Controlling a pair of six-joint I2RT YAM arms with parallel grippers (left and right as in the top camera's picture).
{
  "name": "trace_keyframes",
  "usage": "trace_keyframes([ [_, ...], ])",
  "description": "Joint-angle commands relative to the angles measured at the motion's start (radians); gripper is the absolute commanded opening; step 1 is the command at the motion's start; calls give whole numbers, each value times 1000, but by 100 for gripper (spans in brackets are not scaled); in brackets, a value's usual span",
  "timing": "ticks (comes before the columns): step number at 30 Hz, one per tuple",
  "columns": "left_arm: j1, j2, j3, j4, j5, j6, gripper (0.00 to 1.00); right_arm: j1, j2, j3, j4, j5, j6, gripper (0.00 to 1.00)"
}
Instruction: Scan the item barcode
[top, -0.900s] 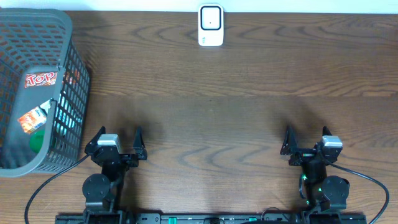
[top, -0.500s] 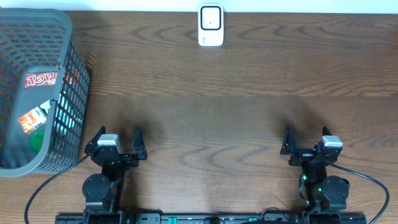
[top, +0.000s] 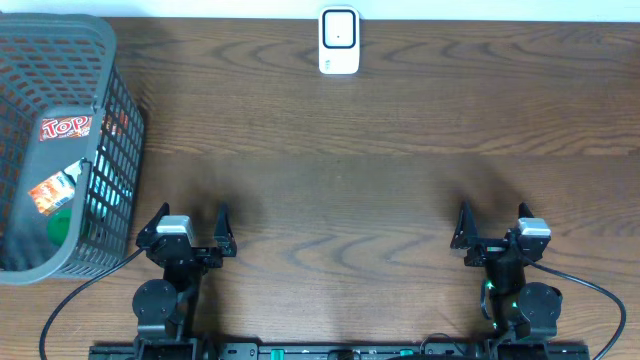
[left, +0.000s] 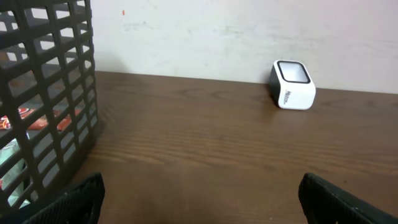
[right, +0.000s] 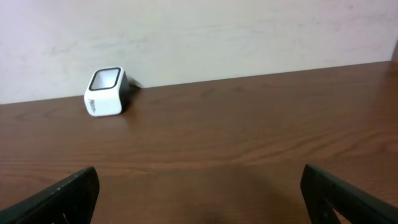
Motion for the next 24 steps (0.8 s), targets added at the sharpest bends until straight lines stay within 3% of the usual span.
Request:
trace_keyframes([
  [1, -2, -9, -24, -3, 8, 13, 100, -2, -6, -1, -4, 5, 10, 99],
  [11, -1, -9, -24, 17, -38, 13, 100, -2, -6, -1, -4, 6, 10, 99],
  [15, -2, -9, -18, 3, 80, 3, 100, -2, -6, -1, -4, 6, 10, 99],
  [17, -2, -6, 17, -56, 140, 2, 100, -2, -6, -1, -4, 5, 10, 99],
  [21, -2, 45, 148, -237, 137, 23, 100, -2, -6, -1, -4, 6, 10, 99],
  [24, -2, 131, 275, -291, 138, 24, 100, -2, -6, -1, -4, 5, 10, 99],
])
